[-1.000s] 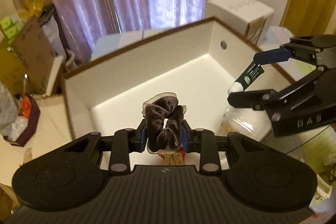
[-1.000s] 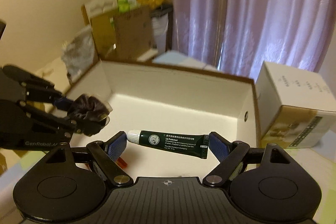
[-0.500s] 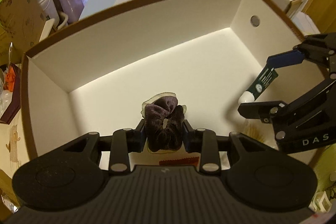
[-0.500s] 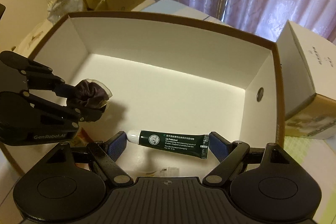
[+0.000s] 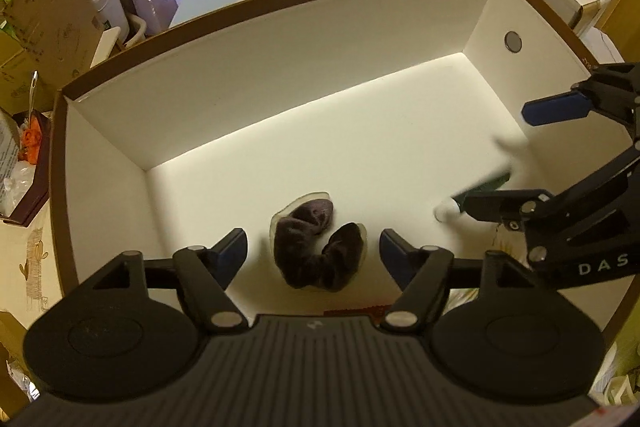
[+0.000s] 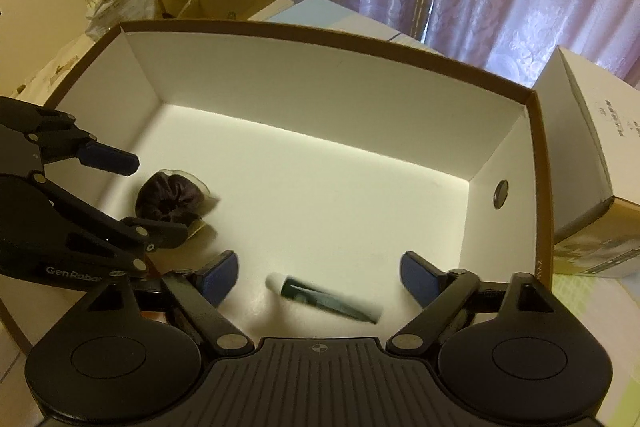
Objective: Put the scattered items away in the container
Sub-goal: 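Carry both items into the brown box and open both tools, then withdraw both tools from the box toward the remaining table items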
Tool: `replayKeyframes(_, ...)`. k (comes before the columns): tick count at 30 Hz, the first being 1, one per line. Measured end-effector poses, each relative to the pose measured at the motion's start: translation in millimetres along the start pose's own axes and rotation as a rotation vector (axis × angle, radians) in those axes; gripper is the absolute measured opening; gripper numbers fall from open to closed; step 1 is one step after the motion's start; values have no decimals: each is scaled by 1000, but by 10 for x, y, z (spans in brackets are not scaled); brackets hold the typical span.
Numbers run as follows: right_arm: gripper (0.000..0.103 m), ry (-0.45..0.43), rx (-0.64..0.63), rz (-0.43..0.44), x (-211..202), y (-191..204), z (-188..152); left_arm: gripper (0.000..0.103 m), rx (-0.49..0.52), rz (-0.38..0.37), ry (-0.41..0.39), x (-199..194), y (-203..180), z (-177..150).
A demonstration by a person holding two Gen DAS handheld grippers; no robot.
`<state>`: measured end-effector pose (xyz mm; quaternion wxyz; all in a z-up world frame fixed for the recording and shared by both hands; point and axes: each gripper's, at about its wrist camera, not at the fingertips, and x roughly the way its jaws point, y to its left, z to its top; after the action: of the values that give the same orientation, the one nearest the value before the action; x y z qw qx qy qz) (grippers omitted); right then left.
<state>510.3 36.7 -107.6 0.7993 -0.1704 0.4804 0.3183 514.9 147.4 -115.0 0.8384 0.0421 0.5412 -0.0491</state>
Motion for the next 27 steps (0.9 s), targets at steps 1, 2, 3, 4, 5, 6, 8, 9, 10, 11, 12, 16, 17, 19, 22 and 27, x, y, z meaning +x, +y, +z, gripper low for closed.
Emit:
replayKeyframes(1, 94, -7, 1, 1, -17, -5, -7, 71, -4, 2, 0, -5, 2, -1)
replayKeyframes(2, 95, -14, 2, 0, -33, -8, -11, 72, -7, 4, 0, -14, 3, -1)
replayKeyframes(3, 96, -19, 4, 1, -52, -14, -15, 73, -8, 6, -3, -24, 1, -4)
replayKeyframes(4, 97, -22, 8, 5, -61, -12, -8, 74, -9, 8, -5, -33, 0, -6)
replayKeyframes(5, 97, -23, 14, 10, -74, -14, -8, 75, -10, 10, -7, -44, 0, -9)
replayKeyframes(6, 98, -28, 20, 13, -96, -20, -17, 76, -10, 12, -9, -59, -2, -14)
replayKeyframes(8, 98, -37, 30, 20, -141, -33, -40, 77, -9, 17, -15, -84, -4, -24)
replayKeyframes(9, 98, -40, 33, 24, -161, -35, -50, 78, -10, 19, -18, -99, -4, -32)
replayKeyframes(10, 99, -44, 37, 27, -189, -38, -66, 79, -10, 20, -21, -117, -5, -41)
replayKeyframes(11, 99, -48, 41, 30, -222, -42, -88, 80, -12, 21, -25, -141, -7, -50)
replayKeyframes(12, 100, -55, 45, 33, -253, -43, -109, 80, -13, 21, -29, -169, -9, -61)
replayKeyframes(16, 101, -90, 77, 51, -413, -59, -193, 81, -16, 15, -54, -308, -13, -115)
replayKeyframes(17, 101, -99, 84, 52, -457, -55, -211, 81, -18, 13, -60, -348, -16, -126)
replayKeyframes(19, 101, -118, 96, 52, -545, -44, -247, 81, -23, 9, -71, -430, -20, -151)
replayKeyframes(22, 101, -145, 114, 53, -681, -32, -299, 82, -26, 7, -93, -568, -42, -187)
replayKeyframes(27, 101, -187, 123, 27, -922, 16, -393, 82, -20, 19, -137, -841, -117, -256)
